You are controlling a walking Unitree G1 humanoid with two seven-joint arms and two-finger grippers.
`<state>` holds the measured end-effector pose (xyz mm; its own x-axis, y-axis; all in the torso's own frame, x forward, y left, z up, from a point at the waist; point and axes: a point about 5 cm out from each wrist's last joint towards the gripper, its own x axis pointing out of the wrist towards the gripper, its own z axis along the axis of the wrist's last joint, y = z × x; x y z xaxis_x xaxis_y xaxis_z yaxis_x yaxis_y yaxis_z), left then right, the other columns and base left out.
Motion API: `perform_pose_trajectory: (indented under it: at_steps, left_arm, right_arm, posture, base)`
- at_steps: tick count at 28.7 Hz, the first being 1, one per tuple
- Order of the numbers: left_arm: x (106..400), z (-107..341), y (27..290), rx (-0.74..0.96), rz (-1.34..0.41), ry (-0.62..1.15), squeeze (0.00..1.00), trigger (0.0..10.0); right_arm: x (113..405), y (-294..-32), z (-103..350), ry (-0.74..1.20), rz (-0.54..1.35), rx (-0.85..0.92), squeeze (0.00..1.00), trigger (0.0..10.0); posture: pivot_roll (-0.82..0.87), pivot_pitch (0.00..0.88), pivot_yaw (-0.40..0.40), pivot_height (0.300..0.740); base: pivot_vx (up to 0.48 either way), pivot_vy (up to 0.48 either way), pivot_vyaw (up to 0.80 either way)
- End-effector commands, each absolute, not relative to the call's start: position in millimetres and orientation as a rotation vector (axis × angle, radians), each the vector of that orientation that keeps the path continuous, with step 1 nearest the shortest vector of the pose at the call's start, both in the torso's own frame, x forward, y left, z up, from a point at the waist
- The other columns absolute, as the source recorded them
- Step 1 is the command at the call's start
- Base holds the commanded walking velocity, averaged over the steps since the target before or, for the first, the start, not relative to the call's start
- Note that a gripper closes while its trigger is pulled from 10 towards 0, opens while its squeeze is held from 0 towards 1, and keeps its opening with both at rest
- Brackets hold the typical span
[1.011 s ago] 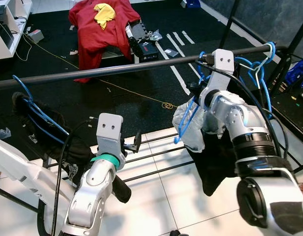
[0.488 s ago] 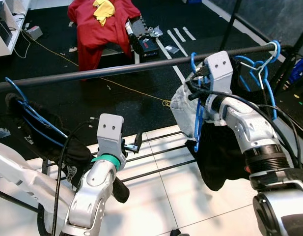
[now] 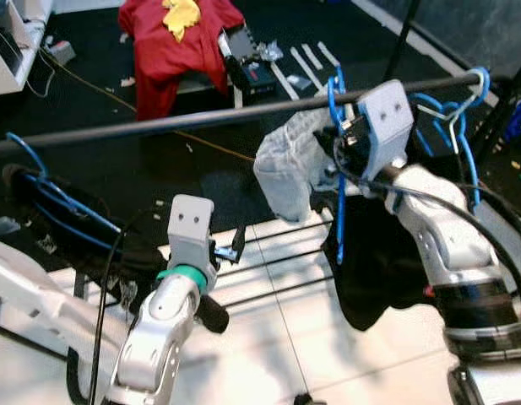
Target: Hang hanger
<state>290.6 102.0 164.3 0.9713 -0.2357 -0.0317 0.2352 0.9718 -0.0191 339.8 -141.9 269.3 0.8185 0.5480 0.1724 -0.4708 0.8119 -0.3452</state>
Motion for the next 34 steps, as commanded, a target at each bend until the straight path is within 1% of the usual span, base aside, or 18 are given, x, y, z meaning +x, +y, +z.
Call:
perform_pose_trajectory:
  at_steps: [1, 2, 3, 4, 15, 17, 18, 19, 21, 22, 24, 25, 27, 29, 32, 33, 34]
  left_arm:
    - [290, 159, 102, -0.009, -0.237, 0.057, 0.00, 10.0]
    - [292, 160, 102, -0.009, -0.241, 0.054, 0.00, 10.0]
    - [292, 160, 102, -0.009, -0.241, 0.054, 0.00, 10.0]
    - [293, 161, 100, -0.009, -0.248, 0.051, 0.00, 10.0]
    - [291, 154, 97, -0.004, -0.307, 0.089, 0.00, 10.0]
    - [288, 146, 100, -0.027, -0.308, 0.133, 0.00, 10.0]
    - [288, 146, 100, -0.027, -0.308, 0.133, 0.00, 10.0]
    - [286, 142, 102, -0.032, -0.311, 0.153, 0.00, 10.0]
    - [281, 132, 103, -0.055, -0.348, 0.207, 0.00, 10.0]
    - [281, 132, 103, -0.055, -0.348, 0.207, 0.00, 10.0]
    - [278, 128, 102, -0.052, -0.391, 0.221, 0.00, 10.0]
    - [278, 128, 102, -0.052, -0.391, 0.221, 0.00, 10.0]
    - [275, 125, 100, -0.022, -0.443, 0.211, 0.00, 10.0]
    - [276, 125, 98, 0.005, -0.471, 0.189, 0.00, 10.0]
    - [279, 127, 99, 0.006, -0.456, 0.171, 0.00, 10.0]
    - [284, 129, 101, 0.004, -0.415, 0.153, 0.00, 10.0]
    - [284, 129, 101, 0.004, -0.415, 0.153, 0.00, 10.0]
  right_arm:
    - [326, -132, 279, -0.382, 0.603, -0.326, 0.00, 10.0]
    - [322, -131, 268, -0.361, 0.611, -0.335, 0.00, 10.0]
    - [322, -131, 268, -0.361, 0.611, -0.335, 0.00, 10.0]
    - [318, -131, 255, -0.335, 0.620, -0.342, 0.00, 10.0]
    - [314, -127, 250, -0.338, 0.650, -0.295, 0.00, 10.0]
    - [311, -114, 252, -0.348, 0.712, -0.247, 0.00, 10.0]
    - [311, -114, 252, -0.348, 0.712, -0.247, 0.00, 10.0]
    - [309, -107, 254, -0.355, 0.751, -0.212, 0.00, 10.0]
    - [306, -96, 258, -0.367, 0.823, -0.169, 0.00, 10.0]
    - [306, -96, 258, -0.367, 0.823, -0.169, 0.00, 10.0]
    - [300, -86, 255, -0.332, 0.931, -0.126, 0.00, 10.0]
    - [300, -86, 255, -0.332, 0.931, -0.126, 0.00, 10.0]
    - [294, -78, 251, -0.288, 1.039, -0.118, 0.00, 10.0]
    - [286, -78, 246, -0.248, 1.129, -0.157, 0.00, 10.0]
    - [284, -80, 245, -0.235, 1.148, -0.171, 0.00, 10.0]
    - [283, -84, 244, -0.219, 1.144, -0.179, 0.00, 10.0]
    - [283, -84, 244, -0.219, 1.144, -0.179, 0.00, 10.0]
  posture:
    - [-0.19, 0.137, 0.080, 0.740]
    - [-0.19, 0.139, 0.082, 0.740]
    - [-0.19, 0.139, 0.082, 0.740]
    - [-0.19, 0.141, 0.085, 0.740]
    - [-0.20, 0.146, 0.090, 0.740]
    - [-0.19, 0.151, 0.084, 0.740]
    - [-0.19, 0.151, 0.084, 0.740]
    - [-0.19, 0.151, 0.084, 0.740]
    - [-0.18, 0.154, 0.072, 0.740]
    - [-0.18, 0.154, 0.072, 0.740]
    - [-0.18, 0.155, 0.066, 0.740]
    - [-0.18, 0.155, 0.066, 0.740]
    - [-0.17, 0.158, 0.060, 0.740]
    - [-0.17, 0.159, 0.051, 0.740]
    - [-0.17, 0.161, 0.043, 0.740]
    - [-0.17, 0.161, 0.043, 0.740]
    - [-0.17, 0.161, 0.043, 0.740]
  base:
    - [0.000, 0.000, 0.00]
    - [0.000, 0.000, 0.00]
    - [0.000, 0.000, 0.00]
    - [0.000, 0.000, 0.00]
    - [0.000, 0.000, 0.00]
    - [0.000, 0.000, 0.00]
    - [0.000, 0.000, 0.00]
    - [0.000, 0.000, 0.00]
    - [0.000, 0.000, 0.00]
    - [0.000, 0.000, 0.00]
    - [0.000, 0.000, 0.00]
    - [0.000, 0.000, 0.00]
    - [0.000, 0.000, 0.00]
    - [0.000, 0.000, 0.00]
    - [0.000, 0.000, 0.00]
    - [0.000, 0.000, 0.00]
    - [0.000, 0.000, 0.00]
